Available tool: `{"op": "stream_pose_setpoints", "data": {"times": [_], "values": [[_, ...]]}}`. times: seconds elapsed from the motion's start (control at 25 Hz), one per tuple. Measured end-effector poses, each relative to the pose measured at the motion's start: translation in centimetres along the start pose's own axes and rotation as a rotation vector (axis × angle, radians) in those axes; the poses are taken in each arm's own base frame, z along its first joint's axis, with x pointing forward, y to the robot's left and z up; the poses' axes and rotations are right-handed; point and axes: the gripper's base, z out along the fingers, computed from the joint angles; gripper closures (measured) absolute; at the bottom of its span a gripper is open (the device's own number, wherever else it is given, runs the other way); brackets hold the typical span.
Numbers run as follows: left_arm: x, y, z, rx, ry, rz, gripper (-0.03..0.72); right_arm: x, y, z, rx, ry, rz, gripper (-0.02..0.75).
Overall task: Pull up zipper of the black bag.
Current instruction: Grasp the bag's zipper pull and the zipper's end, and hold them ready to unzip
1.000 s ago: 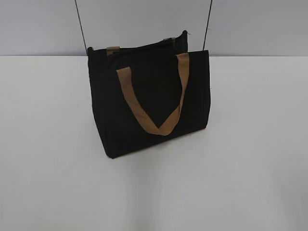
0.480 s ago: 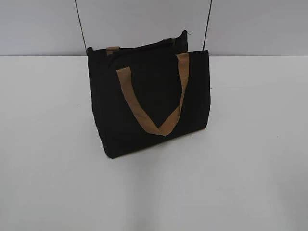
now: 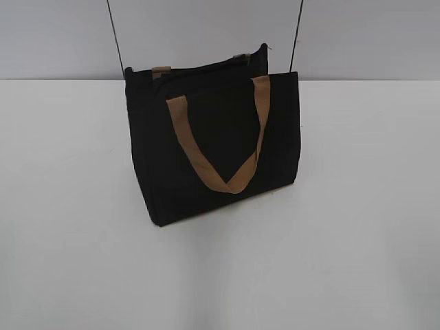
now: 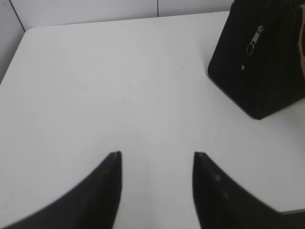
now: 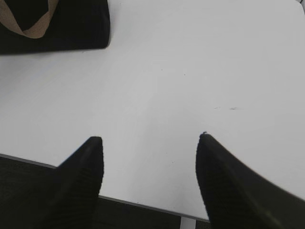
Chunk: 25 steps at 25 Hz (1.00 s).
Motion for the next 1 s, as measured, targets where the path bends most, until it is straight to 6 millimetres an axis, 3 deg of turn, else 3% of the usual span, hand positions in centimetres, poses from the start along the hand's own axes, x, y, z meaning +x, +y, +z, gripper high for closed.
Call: {"op": "stream_pose_setpoints", "data": {"times": [0.12,0.24,0.4,0.6,0.84,1.0], "values": [[0.0,0.0,0.0,-0.003,0.000,0.002,0.143,0.0,0.0,0.0,0.000,0.000,0.000,0.270],[-0.6,0.1,-0.4,-0.017,-0.048,0.008,0.090,0.0,0.0,0.0,0.000,0.000,0.000,0.270],[-2.2,0.3,-0.6,-0.036,-0.195,0.006,0.087,0.0,0.0,0.0,0.000,0.000,0.000,0.270],[-4.8,0.8,1.2,-0.048,-0.277,-0.012,0.094,0.0,0.0,0.0,0.000,0.000,0.000,0.270],[-7.0,1.6,5.9,-0.051,-0.339,-0.085,0.129,0.0,0.0,0.0,0.000,0.000,0.000,0.270],[-6.6,2.4,9.4,-0.093,-0.413,-0.138,0.177,0.0,0.0,0.0,0.000,0.000,0.000,0.270]]}}
